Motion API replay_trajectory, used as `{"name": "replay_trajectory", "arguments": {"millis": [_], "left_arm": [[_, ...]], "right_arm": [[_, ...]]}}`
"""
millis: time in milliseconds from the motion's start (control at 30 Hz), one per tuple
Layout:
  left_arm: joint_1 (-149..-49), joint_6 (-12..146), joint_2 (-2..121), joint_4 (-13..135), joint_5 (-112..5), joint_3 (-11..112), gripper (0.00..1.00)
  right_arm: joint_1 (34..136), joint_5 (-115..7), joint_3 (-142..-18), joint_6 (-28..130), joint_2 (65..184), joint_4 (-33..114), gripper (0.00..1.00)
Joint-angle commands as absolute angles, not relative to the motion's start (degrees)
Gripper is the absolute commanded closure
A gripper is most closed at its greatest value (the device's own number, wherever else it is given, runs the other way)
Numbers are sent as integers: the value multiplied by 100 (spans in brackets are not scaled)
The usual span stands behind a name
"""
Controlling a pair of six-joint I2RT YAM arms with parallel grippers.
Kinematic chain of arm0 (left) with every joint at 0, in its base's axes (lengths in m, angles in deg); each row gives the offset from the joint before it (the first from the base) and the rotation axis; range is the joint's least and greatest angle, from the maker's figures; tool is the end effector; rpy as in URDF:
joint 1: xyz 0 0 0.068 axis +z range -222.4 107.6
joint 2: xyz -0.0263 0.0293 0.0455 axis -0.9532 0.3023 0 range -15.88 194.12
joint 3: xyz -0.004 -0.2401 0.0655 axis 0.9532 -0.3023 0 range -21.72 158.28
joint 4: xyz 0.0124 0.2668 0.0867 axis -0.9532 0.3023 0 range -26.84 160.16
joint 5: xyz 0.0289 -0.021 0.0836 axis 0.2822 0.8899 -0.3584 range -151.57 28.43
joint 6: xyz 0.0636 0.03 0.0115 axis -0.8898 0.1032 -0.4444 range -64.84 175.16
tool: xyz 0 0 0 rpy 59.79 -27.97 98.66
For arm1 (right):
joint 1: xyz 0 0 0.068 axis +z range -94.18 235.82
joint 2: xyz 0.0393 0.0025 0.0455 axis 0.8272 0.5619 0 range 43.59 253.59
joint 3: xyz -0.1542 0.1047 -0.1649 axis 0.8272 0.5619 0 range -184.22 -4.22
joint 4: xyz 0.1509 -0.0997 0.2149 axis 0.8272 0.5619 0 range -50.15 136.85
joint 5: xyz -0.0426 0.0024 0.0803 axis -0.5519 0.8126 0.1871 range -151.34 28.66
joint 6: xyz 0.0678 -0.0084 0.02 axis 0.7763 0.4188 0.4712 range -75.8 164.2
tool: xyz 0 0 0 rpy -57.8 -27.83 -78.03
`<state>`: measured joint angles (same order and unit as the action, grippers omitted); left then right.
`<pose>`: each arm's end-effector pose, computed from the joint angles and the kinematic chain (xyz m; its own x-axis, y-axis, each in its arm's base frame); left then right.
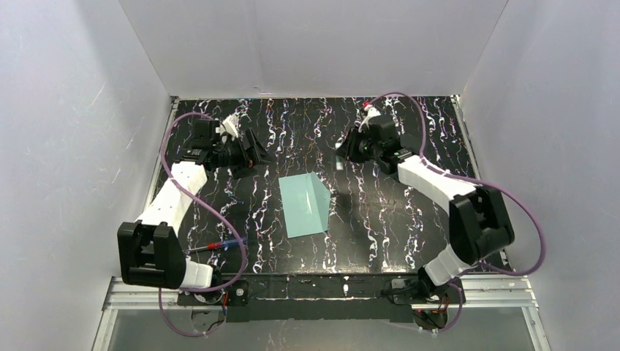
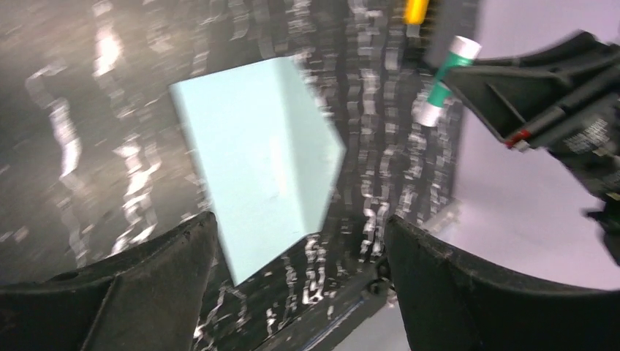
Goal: Place the letter into the envelope and seal it
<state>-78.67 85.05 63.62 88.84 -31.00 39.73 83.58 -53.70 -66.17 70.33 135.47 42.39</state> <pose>0.3321 -0.0664 0.2374 -0.8246 -0.3412 -0.4512 0.0557 0.7448 -0.6650 0.3498 0.1931 0.2011 -0.6735 0.1386 -0.7261 -0.2944 0.8507 0.4355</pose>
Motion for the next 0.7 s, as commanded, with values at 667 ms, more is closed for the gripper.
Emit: {"name": "replay_trajectory", "arguments": {"millis": [667], "left_arm": [[-8186, 10080, 5940, 7929, -1201, 4114, 24]], "right_arm": [[9713, -2910, -9061, 5220, 14031, 5366, 87]]}}
